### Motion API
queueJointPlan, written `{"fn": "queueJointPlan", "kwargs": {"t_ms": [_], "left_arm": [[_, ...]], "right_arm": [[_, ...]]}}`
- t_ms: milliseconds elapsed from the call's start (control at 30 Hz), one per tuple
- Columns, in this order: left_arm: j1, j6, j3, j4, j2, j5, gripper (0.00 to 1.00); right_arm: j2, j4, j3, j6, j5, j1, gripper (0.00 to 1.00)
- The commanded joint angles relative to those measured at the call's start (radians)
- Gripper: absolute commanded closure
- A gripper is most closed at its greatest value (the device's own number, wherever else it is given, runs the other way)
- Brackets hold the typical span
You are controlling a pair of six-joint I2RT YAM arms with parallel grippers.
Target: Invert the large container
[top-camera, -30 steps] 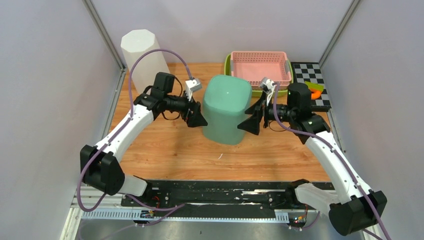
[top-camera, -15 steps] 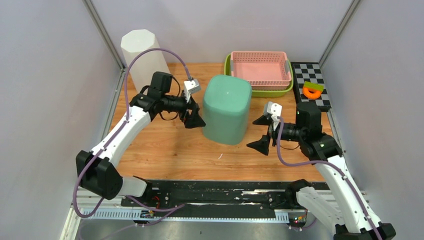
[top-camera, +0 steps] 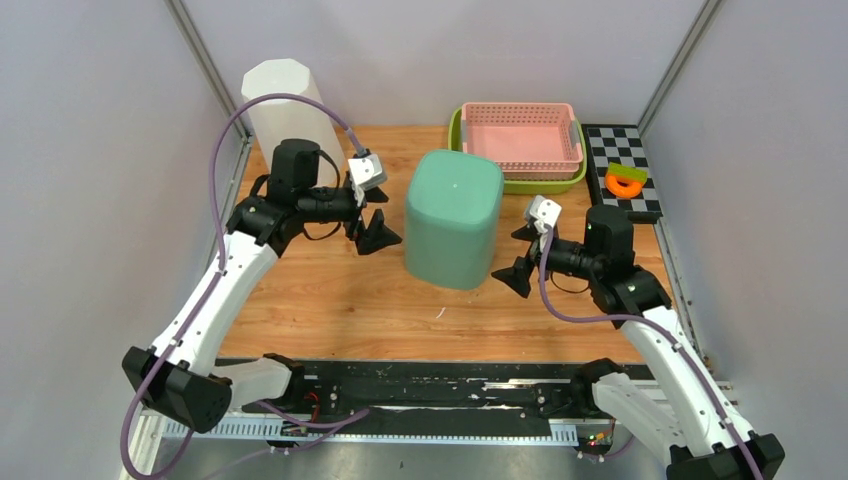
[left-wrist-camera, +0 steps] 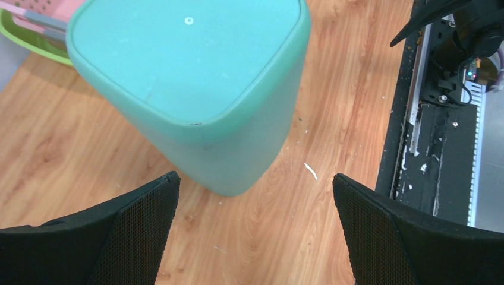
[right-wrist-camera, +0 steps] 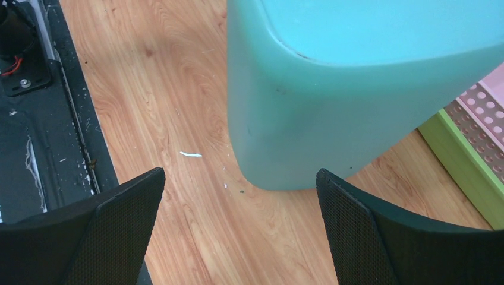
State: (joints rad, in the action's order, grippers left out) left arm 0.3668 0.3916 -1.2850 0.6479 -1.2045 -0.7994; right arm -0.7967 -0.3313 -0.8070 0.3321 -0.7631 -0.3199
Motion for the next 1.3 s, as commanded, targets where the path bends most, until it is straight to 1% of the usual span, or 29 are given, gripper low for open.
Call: {"fn": "queueJointPlan", "kwargs": {"t_ms": [0,133,267,367,433,467,533,633,733,867,1067,1267], "left_arm": [[0.001,0.028,-0.022,-0.048,0.022,-0.003,0.00],[0.013,0.035,-0.061,-0.063,0.013,-0.031,0.00],[0.063,0.041,-0.106,-0.076,-0.008,0.003,0.00],[0.113,0.032,-0.108,-0.150,-0.024,0.055,0.00],[0.139,0.037,-0.094,-0.207,-0.032,0.058,0.00],[0.153,0.043,-0.102,-0.210,-0.050,0.057,0.00],[0.180,0.050,-0.168,-0.174,-0.106,0.062,0.00],[0.238,0.043,-0.229,-0.167,-0.170,0.159,0.00],[0.281,-0.005,-0.278,-0.178,-0.227,0.247,0.00],[0.323,-0.099,-0.317,-0.210,-0.290,0.325,0.00],[0.379,-0.205,-0.388,-0.218,-0.384,0.404,0.00],[0.433,-0.265,-0.471,-0.198,-0.478,0.520,0.00]], "right_arm": [[-0.006,0.075,0.030,-0.048,0.038,0.014,0.00],[-0.016,0.101,0.042,-0.060,0.062,0.016,0.00],[-0.018,0.115,0.049,-0.061,0.088,0.016,0.00],[-0.021,0.121,0.052,-0.062,0.097,0.020,0.00],[-0.020,0.125,0.054,-0.064,0.101,0.023,0.00],[-0.020,0.128,0.056,-0.064,0.107,0.024,0.00],[-0.018,0.130,0.057,-0.064,0.121,0.026,0.00],[-0.016,0.135,0.057,-0.064,0.144,0.031,0.00],[-0.017,0.141,0.060,-0.064,0.167,0.033,0.00],[-0.020,0.152,0.063,-0.068,0.198,0.038,0.00],[-0.022,0.161,0.065,-0.068,0.228,0.042,0.00],[-0.018,0.163,0.065,-0.068,0.241,0.049,0.00]]}}
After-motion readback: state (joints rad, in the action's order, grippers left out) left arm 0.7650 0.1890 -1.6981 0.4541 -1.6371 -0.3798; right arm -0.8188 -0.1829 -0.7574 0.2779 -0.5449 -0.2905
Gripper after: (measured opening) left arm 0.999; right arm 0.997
